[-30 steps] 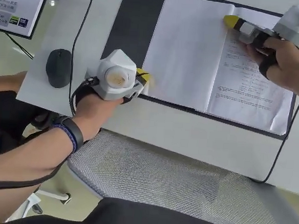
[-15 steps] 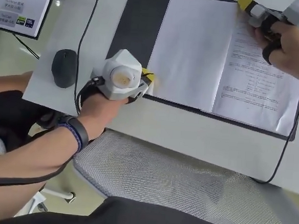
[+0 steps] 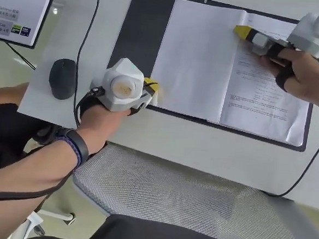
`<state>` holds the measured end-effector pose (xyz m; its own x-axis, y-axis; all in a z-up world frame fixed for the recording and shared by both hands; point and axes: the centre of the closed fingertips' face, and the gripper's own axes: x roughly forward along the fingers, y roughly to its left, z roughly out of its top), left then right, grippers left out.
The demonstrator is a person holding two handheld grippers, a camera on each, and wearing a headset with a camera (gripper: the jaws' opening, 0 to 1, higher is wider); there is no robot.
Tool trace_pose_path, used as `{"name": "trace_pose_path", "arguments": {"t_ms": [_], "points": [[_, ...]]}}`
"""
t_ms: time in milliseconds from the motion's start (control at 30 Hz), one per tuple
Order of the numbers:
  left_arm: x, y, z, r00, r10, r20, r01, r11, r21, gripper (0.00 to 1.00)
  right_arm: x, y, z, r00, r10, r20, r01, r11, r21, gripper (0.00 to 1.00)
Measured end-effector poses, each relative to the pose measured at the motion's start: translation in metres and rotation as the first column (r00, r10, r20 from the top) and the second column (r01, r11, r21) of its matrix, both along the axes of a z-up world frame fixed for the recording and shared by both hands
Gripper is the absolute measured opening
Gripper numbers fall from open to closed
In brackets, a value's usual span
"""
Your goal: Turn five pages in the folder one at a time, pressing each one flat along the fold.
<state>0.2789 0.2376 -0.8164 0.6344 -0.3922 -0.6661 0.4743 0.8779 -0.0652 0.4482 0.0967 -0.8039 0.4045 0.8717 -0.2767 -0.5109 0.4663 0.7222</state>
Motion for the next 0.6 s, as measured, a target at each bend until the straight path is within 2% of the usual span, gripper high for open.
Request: {"name": "trace_pose_path", "arguments": {"t_ms": [333,433,533,600], "points": [[0.0,-0.001,0.0,1.0,0.003,0.002,-0.003,1.0,-0.001,0.0,-0.068,0.001,0.005,0.996,0.094,0.0,-0.094,0.995,0.014,0.0],[-0.001,-0.001,0.0,1.0,0.0,0.001,0.0,1.0,-0.003,0.0,-0.093,0.005,0.009,0.992,0.127,-0.001,-0.127,0.992,0.014,0.0],[-0.001,-0.002,0.0,1.0,0.0,0.002,0.0,1.0,-0.003,0.0,-0.104,0.006,0.009,0.987,0.158,-0.001,-0.158,0.987,0.012,0.0],[-0.001,-0.002,0.0,1.0,0.002,0.002,-0.002,1.0,-0.005,0.0,-0.118,0.008,0.011,0.985,0.175,-0.004,-0.175,0.984,0.015,0.0]]}}
